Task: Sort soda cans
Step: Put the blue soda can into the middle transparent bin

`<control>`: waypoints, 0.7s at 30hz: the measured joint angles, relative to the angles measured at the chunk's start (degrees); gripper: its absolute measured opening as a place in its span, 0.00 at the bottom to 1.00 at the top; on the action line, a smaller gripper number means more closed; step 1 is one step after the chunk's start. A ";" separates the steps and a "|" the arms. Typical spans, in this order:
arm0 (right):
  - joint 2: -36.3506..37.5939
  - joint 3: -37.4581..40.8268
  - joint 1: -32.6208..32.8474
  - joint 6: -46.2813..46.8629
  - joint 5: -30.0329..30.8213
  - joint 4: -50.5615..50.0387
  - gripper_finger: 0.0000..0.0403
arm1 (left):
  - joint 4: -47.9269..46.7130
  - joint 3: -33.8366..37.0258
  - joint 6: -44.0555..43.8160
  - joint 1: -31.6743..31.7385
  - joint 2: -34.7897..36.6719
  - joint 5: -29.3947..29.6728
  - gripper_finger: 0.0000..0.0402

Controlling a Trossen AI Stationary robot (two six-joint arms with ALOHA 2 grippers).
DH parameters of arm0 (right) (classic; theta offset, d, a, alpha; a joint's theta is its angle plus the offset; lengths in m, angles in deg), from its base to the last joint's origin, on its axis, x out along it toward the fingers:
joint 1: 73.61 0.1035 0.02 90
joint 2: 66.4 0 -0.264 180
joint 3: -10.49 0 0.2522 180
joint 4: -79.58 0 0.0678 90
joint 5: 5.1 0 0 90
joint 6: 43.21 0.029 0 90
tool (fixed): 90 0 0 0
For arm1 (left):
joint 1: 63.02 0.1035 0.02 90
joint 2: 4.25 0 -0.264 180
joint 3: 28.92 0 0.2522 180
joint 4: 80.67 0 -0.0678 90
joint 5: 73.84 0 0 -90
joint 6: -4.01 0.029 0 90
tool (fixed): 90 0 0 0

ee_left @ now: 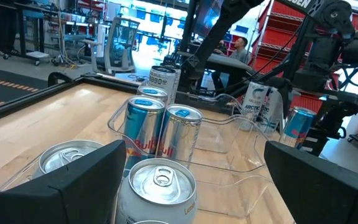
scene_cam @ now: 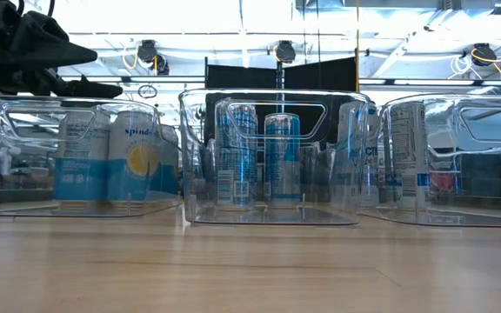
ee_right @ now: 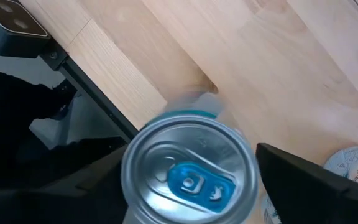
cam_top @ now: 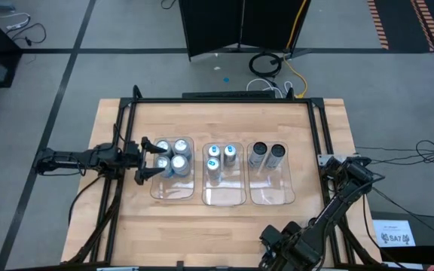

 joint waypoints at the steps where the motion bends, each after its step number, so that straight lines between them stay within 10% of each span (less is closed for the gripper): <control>1: 0.00 0.00 0.00 0.02 0.00 -0.02 0.74 | -0.01 0.00 0.00 -0.01 0.00 -0.01 0.97; 8: 0.01 -0.02 0.00 0.52 0.11 -0.15 0.55 | 0.00 0.00 0.00 -0.01 0.00 0.00 0.97; 21: 3.95 0.09 -1.55 -2.27 1.96 -0.11 0.59 | 0.00 0.00 0.01 -0.01 0.00 0.00 0.97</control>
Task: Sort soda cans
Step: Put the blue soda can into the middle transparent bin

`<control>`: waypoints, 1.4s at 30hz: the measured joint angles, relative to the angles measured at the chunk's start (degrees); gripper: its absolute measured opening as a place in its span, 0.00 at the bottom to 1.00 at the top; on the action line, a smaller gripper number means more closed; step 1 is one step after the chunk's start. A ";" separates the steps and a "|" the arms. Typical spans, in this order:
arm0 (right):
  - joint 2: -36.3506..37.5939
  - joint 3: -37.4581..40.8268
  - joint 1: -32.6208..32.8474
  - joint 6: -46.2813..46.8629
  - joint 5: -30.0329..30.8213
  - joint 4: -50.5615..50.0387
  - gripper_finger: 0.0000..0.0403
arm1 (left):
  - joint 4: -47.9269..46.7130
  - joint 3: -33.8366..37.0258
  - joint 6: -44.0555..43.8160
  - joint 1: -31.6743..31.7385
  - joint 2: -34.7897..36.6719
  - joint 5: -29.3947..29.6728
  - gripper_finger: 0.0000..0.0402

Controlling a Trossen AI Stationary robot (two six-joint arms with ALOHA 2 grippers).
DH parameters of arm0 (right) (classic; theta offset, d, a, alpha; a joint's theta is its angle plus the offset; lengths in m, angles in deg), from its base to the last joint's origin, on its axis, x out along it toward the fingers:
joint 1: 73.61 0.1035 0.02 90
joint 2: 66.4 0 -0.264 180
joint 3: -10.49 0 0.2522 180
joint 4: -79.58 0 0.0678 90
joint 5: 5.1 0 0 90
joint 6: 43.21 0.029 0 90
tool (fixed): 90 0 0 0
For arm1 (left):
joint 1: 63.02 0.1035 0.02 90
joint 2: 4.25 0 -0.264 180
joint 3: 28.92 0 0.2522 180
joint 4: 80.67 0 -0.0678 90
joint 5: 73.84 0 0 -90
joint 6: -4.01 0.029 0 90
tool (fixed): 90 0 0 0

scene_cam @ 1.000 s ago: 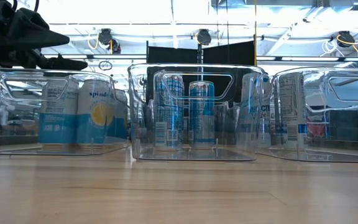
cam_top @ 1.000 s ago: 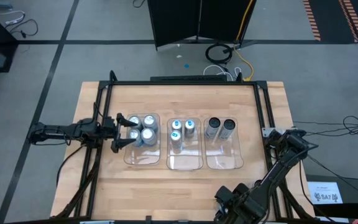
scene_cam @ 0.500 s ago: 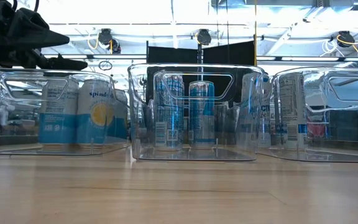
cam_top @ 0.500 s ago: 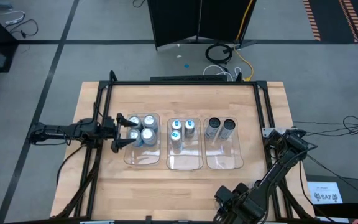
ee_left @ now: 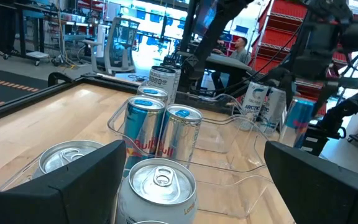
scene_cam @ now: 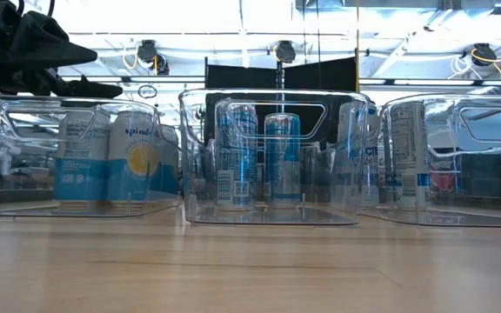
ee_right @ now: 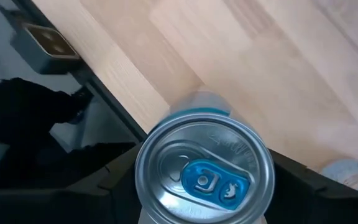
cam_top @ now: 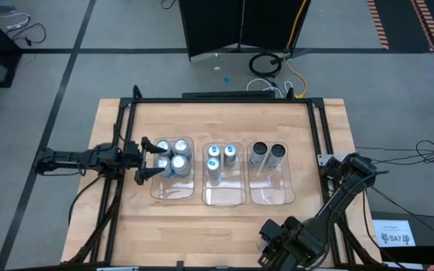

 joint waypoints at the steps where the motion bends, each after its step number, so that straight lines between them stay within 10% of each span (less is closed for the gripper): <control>1: 0.60 0.00 -0.32 -0.81 0.44 0.02 0.59 | 0.00 0.00 0.00 0.02 0.00 -0.01 0.97; 15: 11.56 -0.07 -12.39 -18.84 10.26 0.09 0.58 | 0.00 0.00 -0.02 0.00 0.00 0.00 0.97; 42: 3.34 -0.09 -45.00 -51.22 -5.86 1.49 0.58 | 0.00 0.00 0.00 0.02 0.00 0.00 0.97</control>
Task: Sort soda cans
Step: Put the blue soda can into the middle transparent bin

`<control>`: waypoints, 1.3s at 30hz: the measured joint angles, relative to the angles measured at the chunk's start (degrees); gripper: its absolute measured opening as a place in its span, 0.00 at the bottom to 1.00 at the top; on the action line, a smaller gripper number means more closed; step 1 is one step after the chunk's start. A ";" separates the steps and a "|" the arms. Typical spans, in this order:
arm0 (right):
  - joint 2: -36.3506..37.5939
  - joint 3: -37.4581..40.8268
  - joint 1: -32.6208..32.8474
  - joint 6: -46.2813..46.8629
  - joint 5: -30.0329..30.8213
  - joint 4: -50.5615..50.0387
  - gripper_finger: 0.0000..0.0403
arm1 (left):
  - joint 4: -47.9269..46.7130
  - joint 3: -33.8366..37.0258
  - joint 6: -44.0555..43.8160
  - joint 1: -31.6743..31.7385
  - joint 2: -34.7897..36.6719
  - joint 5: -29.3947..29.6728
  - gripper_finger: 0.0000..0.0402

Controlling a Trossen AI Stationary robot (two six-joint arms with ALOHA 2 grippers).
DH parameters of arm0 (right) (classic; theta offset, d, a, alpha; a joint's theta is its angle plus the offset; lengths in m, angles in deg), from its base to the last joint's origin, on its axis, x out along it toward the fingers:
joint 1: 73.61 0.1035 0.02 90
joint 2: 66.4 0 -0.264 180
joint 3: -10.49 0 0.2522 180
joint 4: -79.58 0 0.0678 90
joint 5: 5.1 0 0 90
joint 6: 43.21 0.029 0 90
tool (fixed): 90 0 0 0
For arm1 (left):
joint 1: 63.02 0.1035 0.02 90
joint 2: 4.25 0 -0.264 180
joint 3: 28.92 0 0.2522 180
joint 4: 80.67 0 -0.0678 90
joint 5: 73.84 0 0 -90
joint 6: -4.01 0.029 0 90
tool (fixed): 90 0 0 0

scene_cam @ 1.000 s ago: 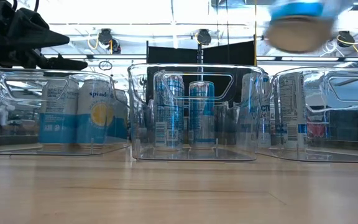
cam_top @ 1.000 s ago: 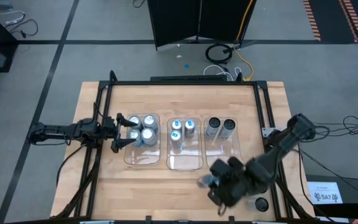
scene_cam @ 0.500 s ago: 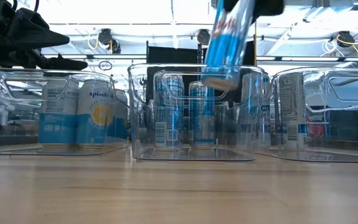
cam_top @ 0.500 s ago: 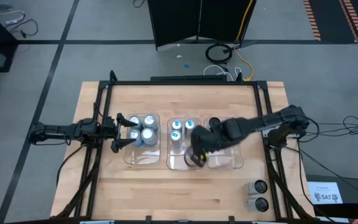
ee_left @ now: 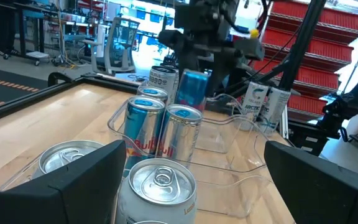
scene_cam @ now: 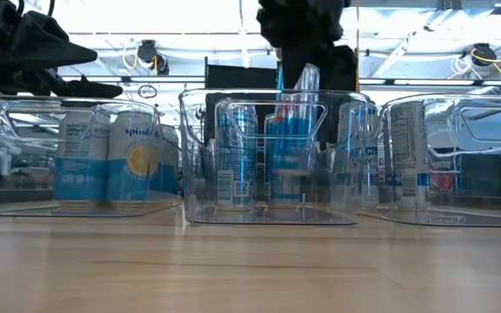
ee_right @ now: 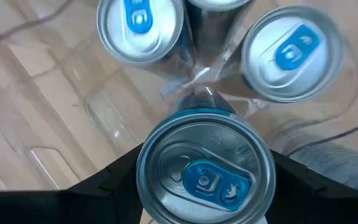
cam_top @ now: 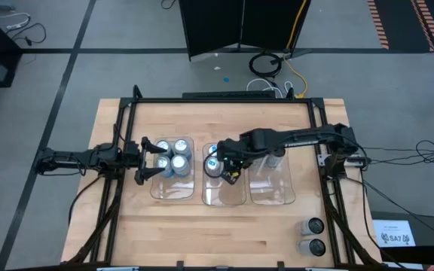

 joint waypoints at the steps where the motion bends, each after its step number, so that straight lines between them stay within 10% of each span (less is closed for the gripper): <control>1: -0.57 0.00 -0.22 -0.20 -0.30 0.09 0.58 | 0.00 0.00 -0.01 -0.02 0.00 -0.01 0.97; 39: -7.12 -0.04 -1.71 -1.93 -2.45 2.18 0.58 | 0.00 0.00 0.00 -0.02 0.00 -0.01 0.97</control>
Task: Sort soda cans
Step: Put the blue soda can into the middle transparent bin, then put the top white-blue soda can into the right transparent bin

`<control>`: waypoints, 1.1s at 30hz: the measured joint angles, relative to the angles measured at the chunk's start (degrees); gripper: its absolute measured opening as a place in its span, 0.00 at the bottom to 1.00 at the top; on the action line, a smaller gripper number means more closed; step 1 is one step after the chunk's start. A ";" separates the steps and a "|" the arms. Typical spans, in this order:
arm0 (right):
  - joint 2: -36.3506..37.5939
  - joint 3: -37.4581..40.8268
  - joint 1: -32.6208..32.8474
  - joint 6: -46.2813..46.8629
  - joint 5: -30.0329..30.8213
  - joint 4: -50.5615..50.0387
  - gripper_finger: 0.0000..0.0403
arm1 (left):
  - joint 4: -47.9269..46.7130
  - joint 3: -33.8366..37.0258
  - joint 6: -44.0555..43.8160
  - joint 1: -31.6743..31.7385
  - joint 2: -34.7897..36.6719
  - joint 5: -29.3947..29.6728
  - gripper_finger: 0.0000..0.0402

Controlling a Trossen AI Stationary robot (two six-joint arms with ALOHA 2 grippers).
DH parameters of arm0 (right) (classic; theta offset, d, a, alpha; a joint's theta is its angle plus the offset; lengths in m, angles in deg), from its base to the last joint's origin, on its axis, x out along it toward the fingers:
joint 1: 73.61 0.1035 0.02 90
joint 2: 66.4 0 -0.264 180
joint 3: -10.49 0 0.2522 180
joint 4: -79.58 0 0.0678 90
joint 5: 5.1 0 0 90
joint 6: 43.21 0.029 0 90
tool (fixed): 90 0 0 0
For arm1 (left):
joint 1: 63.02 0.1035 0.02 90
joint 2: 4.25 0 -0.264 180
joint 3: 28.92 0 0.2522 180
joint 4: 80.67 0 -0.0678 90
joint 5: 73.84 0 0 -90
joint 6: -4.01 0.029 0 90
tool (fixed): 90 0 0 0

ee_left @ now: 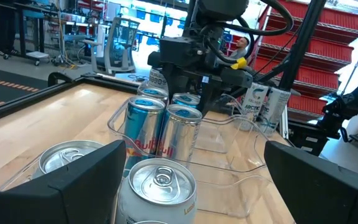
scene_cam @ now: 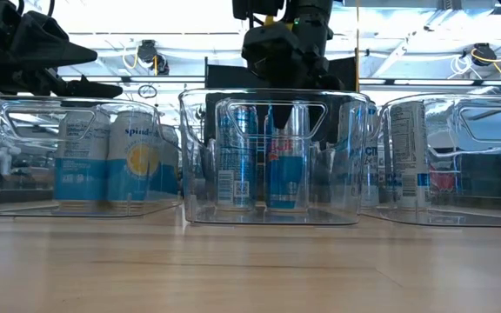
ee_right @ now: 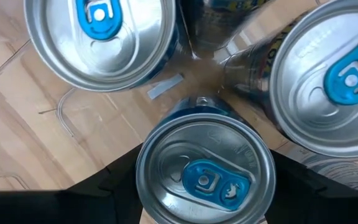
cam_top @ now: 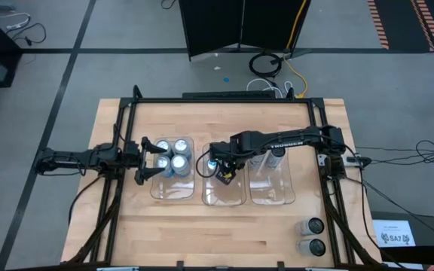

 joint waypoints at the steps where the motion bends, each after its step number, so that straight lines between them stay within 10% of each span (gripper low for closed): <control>1: 0.00 0.00 0.00 -0.56 -0.04 0.00 0.58 | 0.00 0.00 0.00 0.01 0.00 0.00 0.97; 19: -0.08 0.06 0.04 -0.68 -1.56 -1.10 0.87 | 0.00 0.00 0.00 0.00 0.00 0.00 0.97; 33: 8.58 0.07 0.83 3.72 -0.98 -5.35 0.89 | 0.00 0.00 0.00 0.01 0.00 0.01 0.97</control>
